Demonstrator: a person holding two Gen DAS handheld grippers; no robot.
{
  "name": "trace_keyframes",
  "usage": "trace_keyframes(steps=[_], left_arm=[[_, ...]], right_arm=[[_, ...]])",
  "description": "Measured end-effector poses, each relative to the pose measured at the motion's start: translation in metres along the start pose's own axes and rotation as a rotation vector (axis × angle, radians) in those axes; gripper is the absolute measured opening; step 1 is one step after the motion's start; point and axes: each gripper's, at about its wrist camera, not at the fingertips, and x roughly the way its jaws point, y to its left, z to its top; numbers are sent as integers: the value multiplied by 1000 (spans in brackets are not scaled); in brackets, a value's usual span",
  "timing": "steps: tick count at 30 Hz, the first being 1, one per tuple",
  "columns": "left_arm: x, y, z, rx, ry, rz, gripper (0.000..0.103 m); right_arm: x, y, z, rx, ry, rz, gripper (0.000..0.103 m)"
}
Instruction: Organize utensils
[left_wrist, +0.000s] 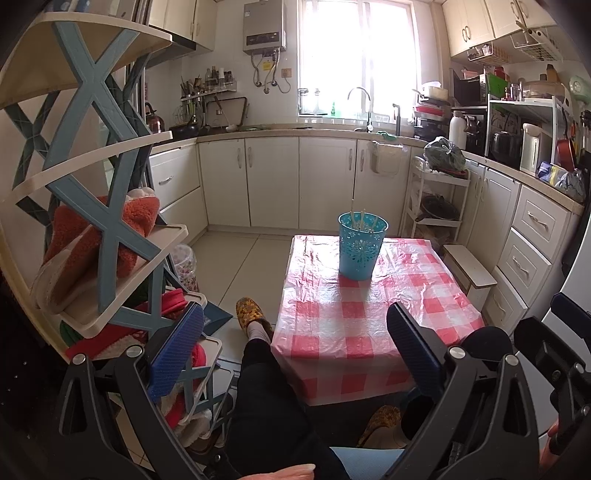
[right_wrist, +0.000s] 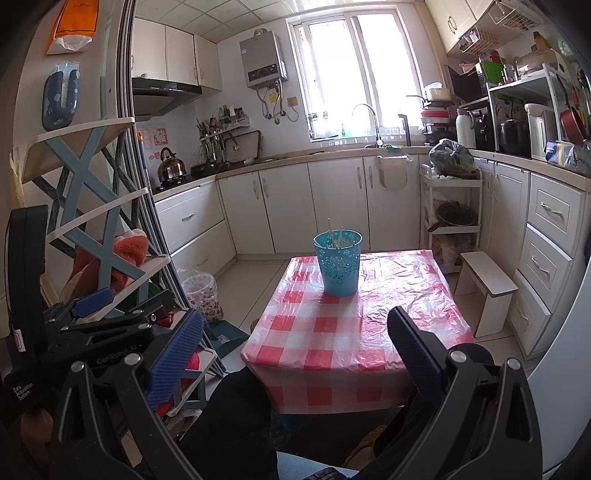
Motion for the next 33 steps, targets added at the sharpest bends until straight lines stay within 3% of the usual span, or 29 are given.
trace_keyframes(steps=[33], left_arm=[[-8, -4, -4, 21, -7, 1, 95]], right_arm=[[-4, 1, -5, 6, -5, 6, 96]])
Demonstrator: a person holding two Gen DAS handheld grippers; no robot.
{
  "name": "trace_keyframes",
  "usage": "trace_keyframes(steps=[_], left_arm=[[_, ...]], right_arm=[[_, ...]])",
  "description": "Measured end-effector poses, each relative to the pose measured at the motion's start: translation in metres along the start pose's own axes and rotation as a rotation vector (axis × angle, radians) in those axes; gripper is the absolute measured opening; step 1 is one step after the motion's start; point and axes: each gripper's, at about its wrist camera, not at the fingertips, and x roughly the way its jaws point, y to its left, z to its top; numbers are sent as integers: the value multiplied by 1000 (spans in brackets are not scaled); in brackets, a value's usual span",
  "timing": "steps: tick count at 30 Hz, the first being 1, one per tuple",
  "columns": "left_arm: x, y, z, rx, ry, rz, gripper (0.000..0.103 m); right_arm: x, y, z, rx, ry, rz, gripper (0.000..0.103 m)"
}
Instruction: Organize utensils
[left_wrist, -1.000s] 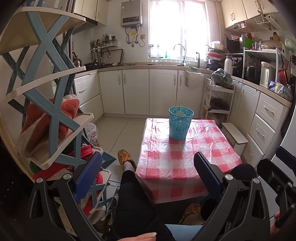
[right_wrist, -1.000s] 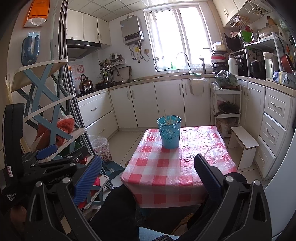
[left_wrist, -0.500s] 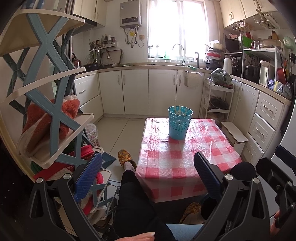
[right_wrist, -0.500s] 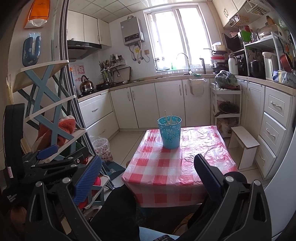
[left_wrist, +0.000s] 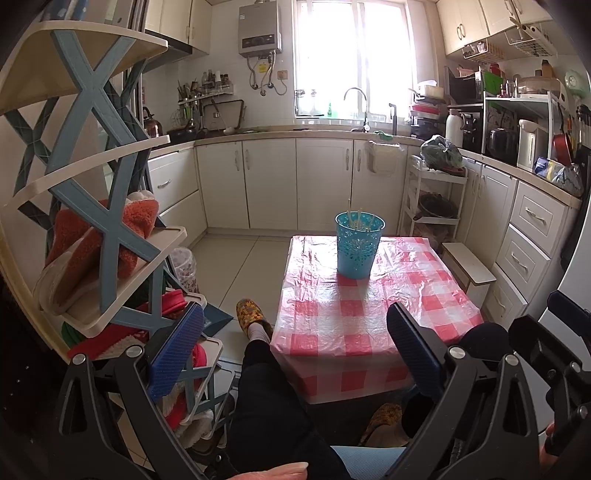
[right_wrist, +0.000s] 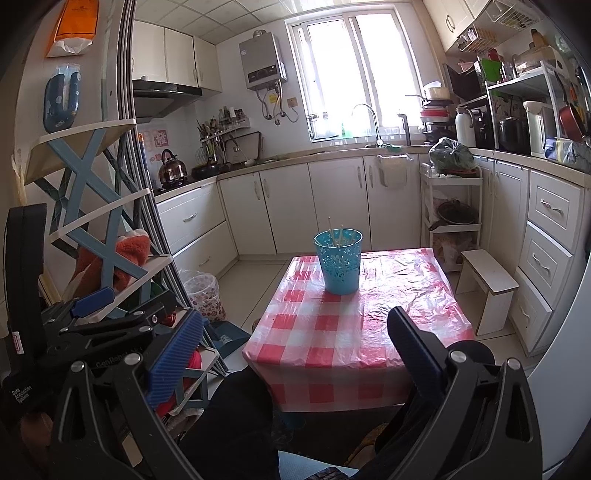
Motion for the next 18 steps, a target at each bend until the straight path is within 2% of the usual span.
trace_keyframes(steps=[18], left_arm=[[-6, 0, 0, -7, -12, 0, 95]], right_arm=[[-3, 0, -1, -3, -1, 6, 96]])
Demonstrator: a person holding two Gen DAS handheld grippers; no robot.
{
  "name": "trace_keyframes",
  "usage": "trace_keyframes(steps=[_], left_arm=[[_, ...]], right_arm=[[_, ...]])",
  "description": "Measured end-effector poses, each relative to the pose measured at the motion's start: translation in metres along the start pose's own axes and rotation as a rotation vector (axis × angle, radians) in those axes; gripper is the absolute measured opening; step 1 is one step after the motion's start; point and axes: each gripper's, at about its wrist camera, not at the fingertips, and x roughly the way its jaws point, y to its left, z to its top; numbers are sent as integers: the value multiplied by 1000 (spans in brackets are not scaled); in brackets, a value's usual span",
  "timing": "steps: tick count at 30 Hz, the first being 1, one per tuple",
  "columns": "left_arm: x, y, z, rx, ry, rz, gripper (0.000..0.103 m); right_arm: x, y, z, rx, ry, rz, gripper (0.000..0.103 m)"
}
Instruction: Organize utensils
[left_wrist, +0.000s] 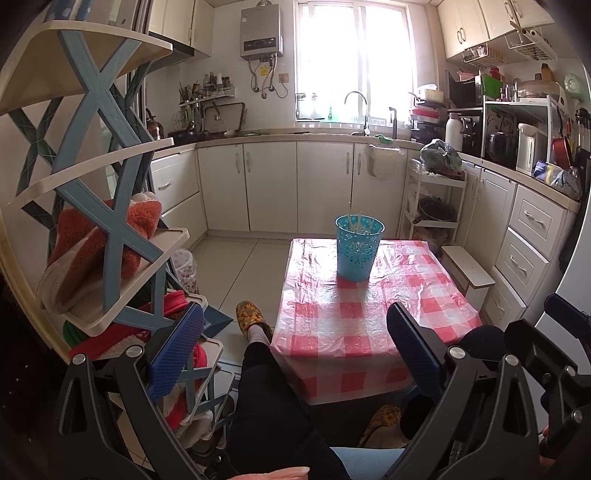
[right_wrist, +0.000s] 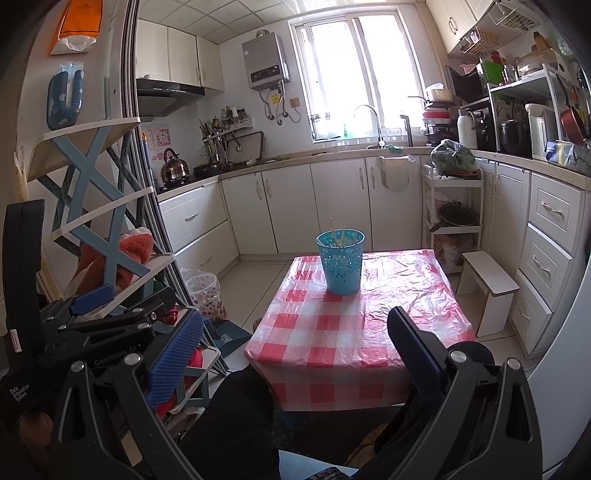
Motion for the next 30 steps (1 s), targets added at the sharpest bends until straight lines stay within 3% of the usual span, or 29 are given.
trace_keyframes(steps=[30], left_arm=[[-5, 1, 0, -1, -10, 7, 95]], right_arm=[[0, 2, 0, -2, 0, -2, 96]])
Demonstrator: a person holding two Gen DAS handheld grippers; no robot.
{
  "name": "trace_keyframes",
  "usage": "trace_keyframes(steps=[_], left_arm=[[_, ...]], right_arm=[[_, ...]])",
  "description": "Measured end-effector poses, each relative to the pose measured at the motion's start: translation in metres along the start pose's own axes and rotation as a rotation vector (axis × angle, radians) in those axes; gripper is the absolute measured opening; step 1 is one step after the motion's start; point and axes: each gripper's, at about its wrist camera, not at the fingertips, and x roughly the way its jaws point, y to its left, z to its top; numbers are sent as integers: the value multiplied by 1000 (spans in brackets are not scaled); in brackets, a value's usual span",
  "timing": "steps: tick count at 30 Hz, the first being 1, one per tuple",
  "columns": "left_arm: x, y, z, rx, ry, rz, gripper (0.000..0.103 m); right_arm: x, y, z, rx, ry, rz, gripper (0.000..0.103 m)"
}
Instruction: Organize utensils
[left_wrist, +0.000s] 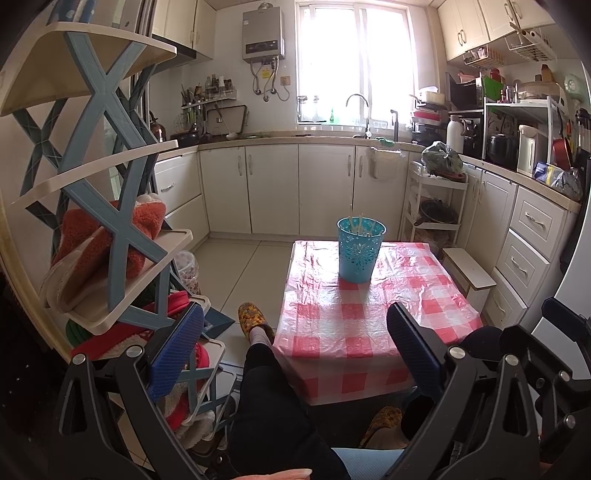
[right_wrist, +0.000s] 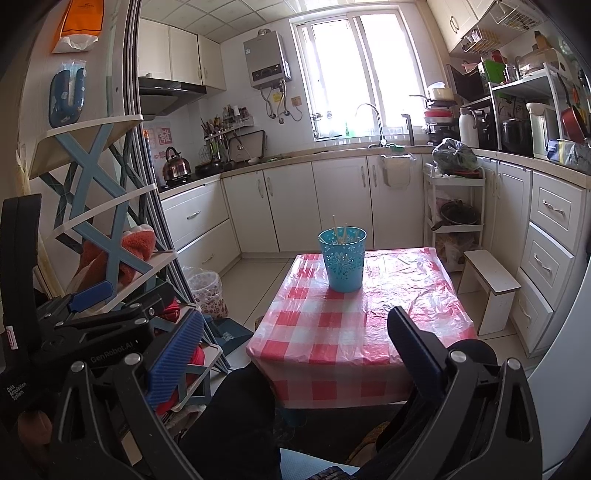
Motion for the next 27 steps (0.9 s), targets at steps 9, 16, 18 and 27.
trace_keyframes(steps=[9, 16, 18, 27], left_arm=[[-1, 0, -1, 0, 0, 1, 95], [-1, -1, -1, -1, -2, 3, 95], [-3, 0, -2, -4, -13, 9, 95], [3, -6, -4, 31, -11, 26, 95]], right_arm=[[0, 0, -1, 1, 2, 2, 96], [0, 0, -1, 1, 2, 1, 96], [0, 0, -1, 2, 2, 1, 96], [5, 2, -8, 4, 11, 9, 96]])
